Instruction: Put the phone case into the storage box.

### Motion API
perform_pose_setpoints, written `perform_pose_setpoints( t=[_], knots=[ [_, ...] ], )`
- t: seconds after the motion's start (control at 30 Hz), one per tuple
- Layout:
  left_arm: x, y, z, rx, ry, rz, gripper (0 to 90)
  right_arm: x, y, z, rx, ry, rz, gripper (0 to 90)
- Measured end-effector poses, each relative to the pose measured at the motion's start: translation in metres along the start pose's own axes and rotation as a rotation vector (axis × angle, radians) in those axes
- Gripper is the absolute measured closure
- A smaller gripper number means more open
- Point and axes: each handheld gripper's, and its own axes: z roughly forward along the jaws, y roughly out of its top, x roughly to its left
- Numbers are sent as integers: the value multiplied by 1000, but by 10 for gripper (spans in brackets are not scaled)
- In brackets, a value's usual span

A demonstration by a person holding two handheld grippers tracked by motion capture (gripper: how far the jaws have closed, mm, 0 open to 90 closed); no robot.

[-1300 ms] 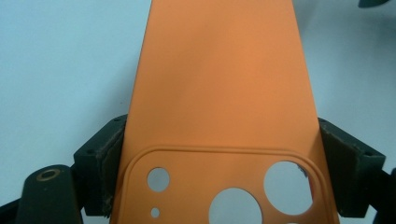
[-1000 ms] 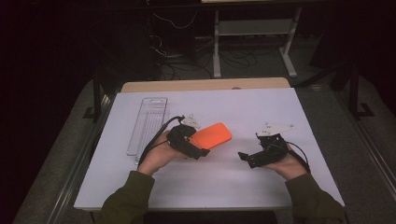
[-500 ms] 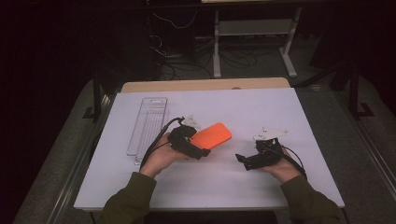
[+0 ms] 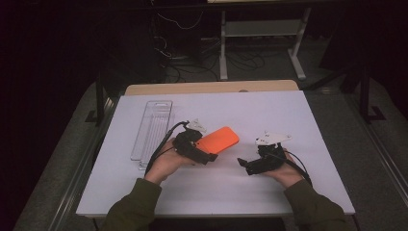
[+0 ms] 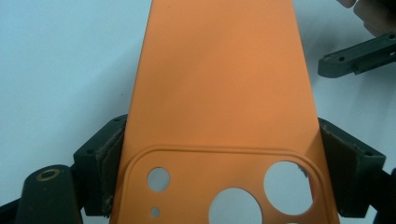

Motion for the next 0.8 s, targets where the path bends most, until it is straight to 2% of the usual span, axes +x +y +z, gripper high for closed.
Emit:
perform_pose_setpoints(
  t=[0.07, 0.1, 0.27, 0.47, 0.53, 0.8],
  knots=[
    [0, 0, 0, 6, -2, 10, 152, 1, 0, 0, -3, -6, 3, 0],
    [2, 0, -1, 29, 3, 34, 152, 1, 0, 0, -5, -14, -14, 0],
    [0, 0, 0, 18, -2, 16, 152, 3, 0, -1, -28, -43, -43, 0],
    [0, 0, 0, 20, 4, 25, 152, 3, 0, -1, -39, -50, -68, 0],
    [0, 0, 0, 18, 4, 24, 152, 2, 0, -1, -41, -58, -102, 0],
    [1, -1, -1, 17, 4, 16, 152, 7, 0, -3, -64, -78, -158, 0]
  ],
)
